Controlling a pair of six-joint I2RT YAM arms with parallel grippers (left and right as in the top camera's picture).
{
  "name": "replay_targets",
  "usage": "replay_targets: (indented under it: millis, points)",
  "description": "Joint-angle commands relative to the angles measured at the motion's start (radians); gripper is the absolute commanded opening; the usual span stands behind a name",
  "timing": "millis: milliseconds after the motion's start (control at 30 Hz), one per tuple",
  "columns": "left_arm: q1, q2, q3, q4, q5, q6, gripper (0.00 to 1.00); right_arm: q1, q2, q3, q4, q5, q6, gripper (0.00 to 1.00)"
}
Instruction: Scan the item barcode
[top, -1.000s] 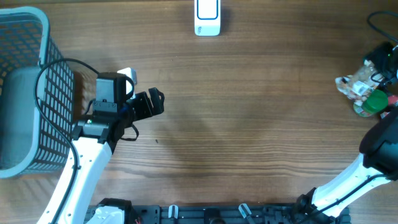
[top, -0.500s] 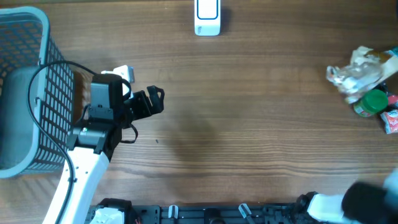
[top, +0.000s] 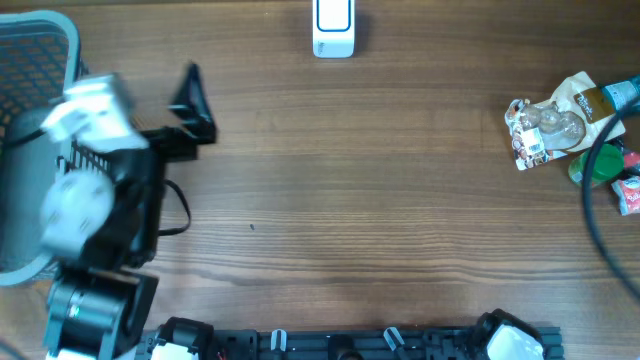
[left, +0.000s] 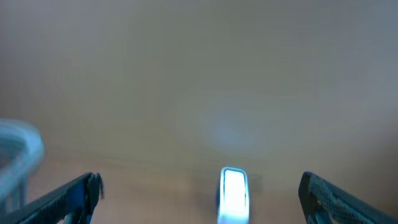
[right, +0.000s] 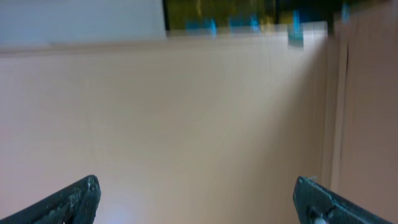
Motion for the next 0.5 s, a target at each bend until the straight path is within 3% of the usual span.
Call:
replay_targets:
  millis: [0, 33, 133, 267, 333, 467]
  points:
    - [-0.005, -0.027, 0.015, 0.208, -0.249, 0.036, 1.00, 0.012, -0.031, 0.006, 0.033, -0.038, 0.029, 1.00]
    - [-0.005, -0.021, 0.015, 0.260, -0.278, 0.067, 1.00, 0.026, -0.035, 0.006, 0.033, -0.038, 0.028, 1.00]
    - [-0.005, -0.005, 0.015, 0.406, -0.299, 0.333, 1.00, 0.144, -0.045, 0.006, 0.065, -0.033, 0.006, 1.00]
    - [-0.005, -0.012, 0.015, 0.306, -0.470, 0.370, 1.00, 0.208, -0.048, 0.006, 0.095, -0.034, 0.001, 1.00]
    - [-0.004, -0.043, 0.013, 0.229, -0.313, 0.366, 1.00, 0.221, -0.089, -0.014, -0.079, -0.013, -0.038, 1.00]
    - [-0.006, -0.122, 0.013, 0.156, -0.132, 0.357, 1.00, 0.253, -0.367, -0.274, -0.106, 0.021, -0.179, 1.00]
